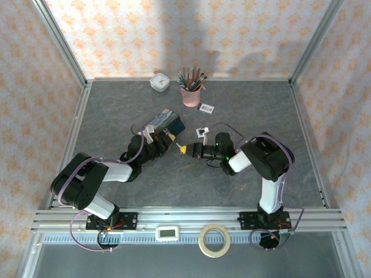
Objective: Unlock the padlock with the key
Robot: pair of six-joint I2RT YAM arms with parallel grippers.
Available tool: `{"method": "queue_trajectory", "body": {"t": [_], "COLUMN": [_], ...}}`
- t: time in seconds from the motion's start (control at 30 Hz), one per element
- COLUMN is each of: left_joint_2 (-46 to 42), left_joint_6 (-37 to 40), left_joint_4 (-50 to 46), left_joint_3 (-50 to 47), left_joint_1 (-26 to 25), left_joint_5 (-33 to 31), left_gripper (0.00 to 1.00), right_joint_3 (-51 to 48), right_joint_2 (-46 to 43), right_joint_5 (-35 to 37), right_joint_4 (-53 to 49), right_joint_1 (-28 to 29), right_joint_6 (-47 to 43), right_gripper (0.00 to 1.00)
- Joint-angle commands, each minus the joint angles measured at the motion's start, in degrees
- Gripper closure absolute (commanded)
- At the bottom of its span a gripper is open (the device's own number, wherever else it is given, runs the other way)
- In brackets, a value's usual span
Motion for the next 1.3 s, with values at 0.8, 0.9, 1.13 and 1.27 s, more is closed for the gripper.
{"method": "queue_trajectory", "body": {"t": [0.8,0.9,1.13,1.27], "left_joint_2": [-0.1,0.3,1.0,1.1], "left_joint_6": [-0.8,-0.8,0.6,1.1], "left_joint_4": [7.1,7.8,7.8,8.3], "left_joint_3": [-0.4,-0.5,-0.1,0.2], "left_joint_1": [0.2,0.2,0.2,0.2], "left_joint_5": [2.4,2.8,4.4,6.7], "left_gripper": [1.00,1.00,1.00,1.00], "right_joint_3": [4.6,4.8,4.5,4.6], "right_joint_2": [4.3,4.2,4.1,4.5], "right_joint_5": [-4.9,-6.0,-7.0,-6.6], "right_joint_4": [10.5,10.8,11.1,11.1], "right_joint_1": [-0.9,-0.9,-0.8,-1.0], "right_joint_6": [5.0,5.6,6.2,6.5], "right_gripper": [1.00,1.00,1.00,1.00]}}
